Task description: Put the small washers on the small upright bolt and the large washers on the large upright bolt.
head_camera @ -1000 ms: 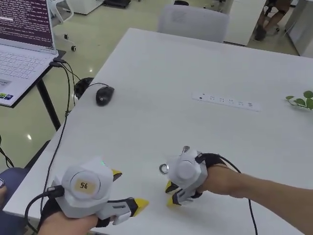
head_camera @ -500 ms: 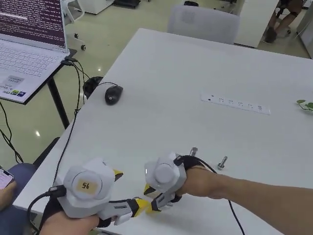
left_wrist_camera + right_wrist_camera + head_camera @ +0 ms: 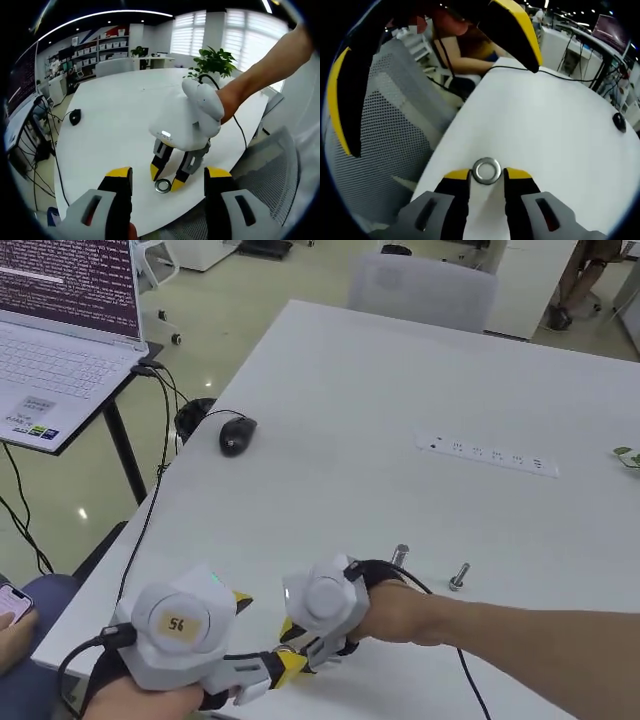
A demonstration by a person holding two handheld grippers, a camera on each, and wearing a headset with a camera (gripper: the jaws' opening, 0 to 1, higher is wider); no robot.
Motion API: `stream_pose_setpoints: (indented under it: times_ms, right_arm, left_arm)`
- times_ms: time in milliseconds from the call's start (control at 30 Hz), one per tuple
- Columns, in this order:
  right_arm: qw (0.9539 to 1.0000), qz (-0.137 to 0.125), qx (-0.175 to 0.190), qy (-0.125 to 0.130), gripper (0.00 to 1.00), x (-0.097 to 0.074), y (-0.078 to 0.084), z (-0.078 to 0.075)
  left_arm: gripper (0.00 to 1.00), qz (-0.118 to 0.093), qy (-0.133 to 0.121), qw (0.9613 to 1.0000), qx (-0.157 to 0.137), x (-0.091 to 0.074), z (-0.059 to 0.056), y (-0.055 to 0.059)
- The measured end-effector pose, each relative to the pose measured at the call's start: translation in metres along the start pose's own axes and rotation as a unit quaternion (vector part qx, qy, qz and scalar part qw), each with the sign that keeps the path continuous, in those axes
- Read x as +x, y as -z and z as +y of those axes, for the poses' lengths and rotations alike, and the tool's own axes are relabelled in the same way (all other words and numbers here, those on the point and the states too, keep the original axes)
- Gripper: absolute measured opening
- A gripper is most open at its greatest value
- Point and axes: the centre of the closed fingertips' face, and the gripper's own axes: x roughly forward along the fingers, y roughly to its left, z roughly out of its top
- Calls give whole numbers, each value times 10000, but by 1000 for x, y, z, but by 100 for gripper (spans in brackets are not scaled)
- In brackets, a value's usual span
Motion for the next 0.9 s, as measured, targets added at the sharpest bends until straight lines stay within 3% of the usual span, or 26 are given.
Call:
stream_pose_setpoints:
  times_ms: [600,900]
  right_arm:
    - [9987,386,-324,-113,27,-3,7,4]
    - [9988,397,-287,-94,24,-3,8,1]
  left_arm:
    - [57,-11,45,10000,39,3,-4,-4]
    - [57,-13,11,10000,7,1,-1,-2]
